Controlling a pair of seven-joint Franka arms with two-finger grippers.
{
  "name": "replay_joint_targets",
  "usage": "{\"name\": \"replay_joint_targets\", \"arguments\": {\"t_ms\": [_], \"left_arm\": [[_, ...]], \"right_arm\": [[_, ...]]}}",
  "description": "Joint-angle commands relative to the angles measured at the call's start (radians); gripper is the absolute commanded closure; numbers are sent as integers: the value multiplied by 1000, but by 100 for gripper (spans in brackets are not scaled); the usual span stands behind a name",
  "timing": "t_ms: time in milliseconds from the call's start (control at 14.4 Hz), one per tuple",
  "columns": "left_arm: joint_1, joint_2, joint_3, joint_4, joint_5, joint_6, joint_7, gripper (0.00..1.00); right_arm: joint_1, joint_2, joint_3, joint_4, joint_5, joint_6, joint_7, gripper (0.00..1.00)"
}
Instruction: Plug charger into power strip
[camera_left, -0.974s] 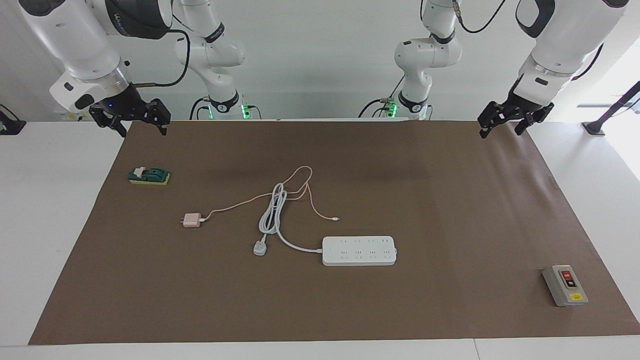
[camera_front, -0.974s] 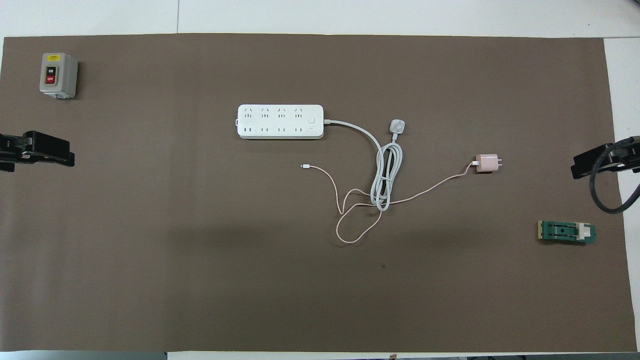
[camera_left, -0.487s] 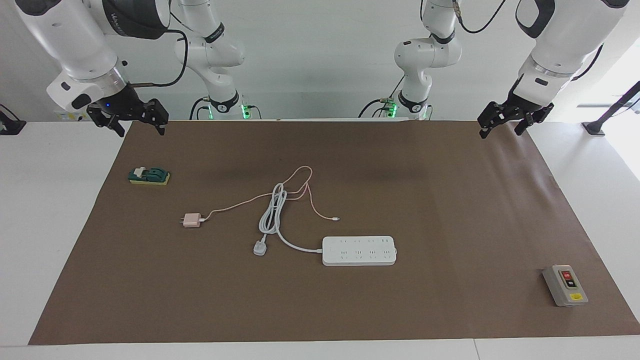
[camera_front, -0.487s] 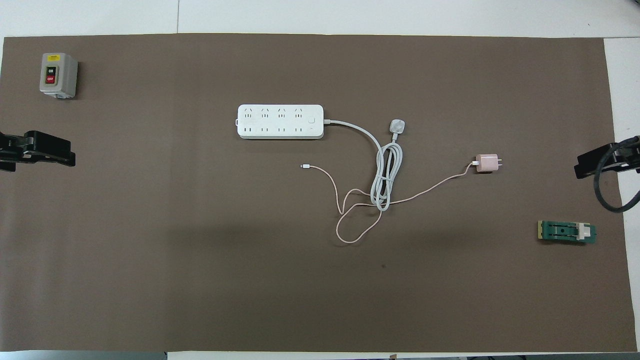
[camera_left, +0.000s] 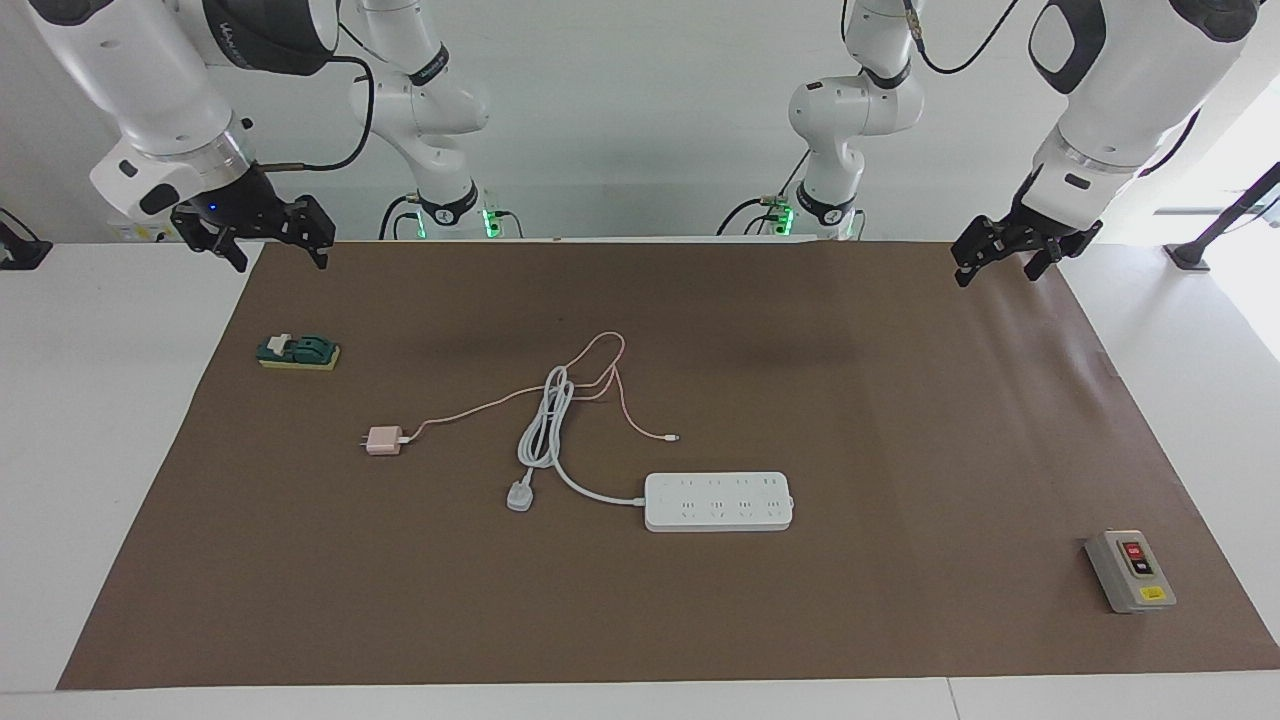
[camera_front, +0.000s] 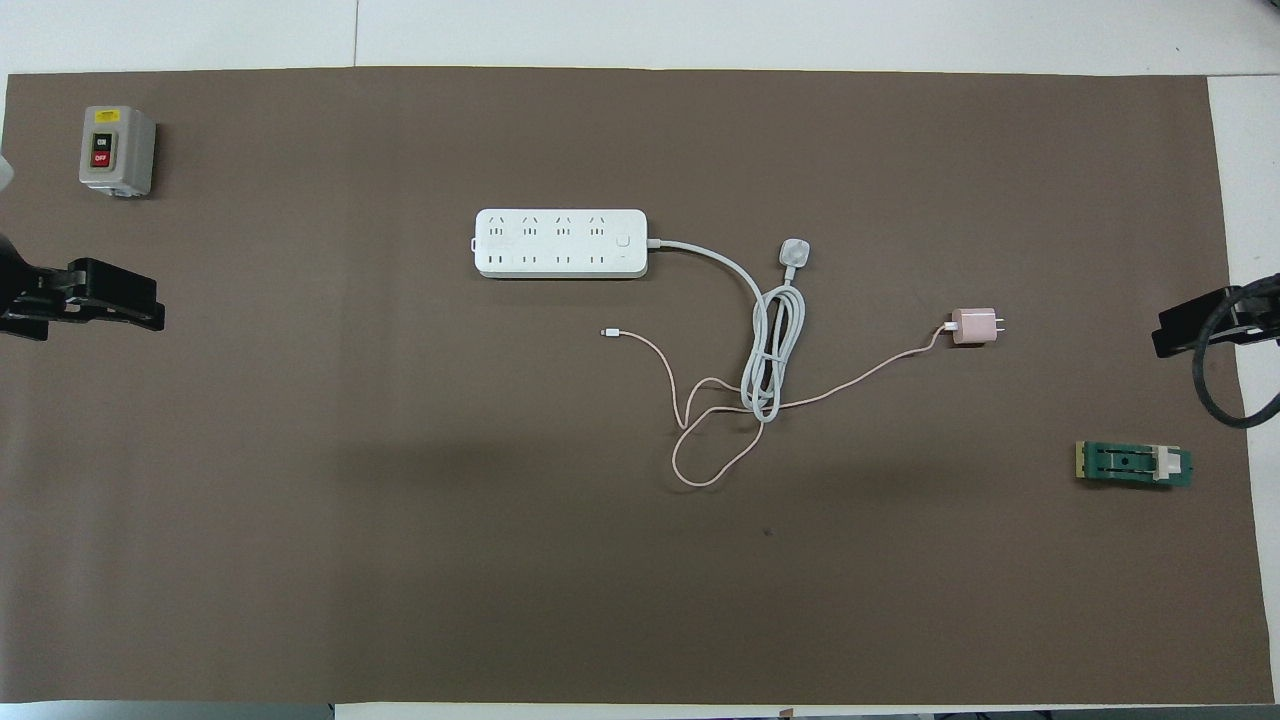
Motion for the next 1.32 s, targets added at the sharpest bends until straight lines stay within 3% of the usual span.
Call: {"name": "replay_joint_targets", "arguments": {"t_ms": [0, 348, 765, 1043, 1252], "left_arm": [[-22, -2, 12, 15, 16, 6, -10, 0], [-21, 30, 9, 68, 16, -43, 29, 0], [-30, 101, -5, 130, -31, -57, 29, 0], [-45, 153, -16, 123, -137, -23, 45, 0], [-30, 164, -14, 126, -272, -20, 152, 0]], "right_arm": [[-18, -8, 10, -25, 20, 24, 41, 0], [-65, 66, 9, -38, 124, 35, 299, 0], [-136, 208, 7, -53, 322, 148, 684, 0], [-139, 233, 6, -139, 402, 256, 873, 0], [-197, 290, 3, -142, 500, 265, 916, 0]]}}
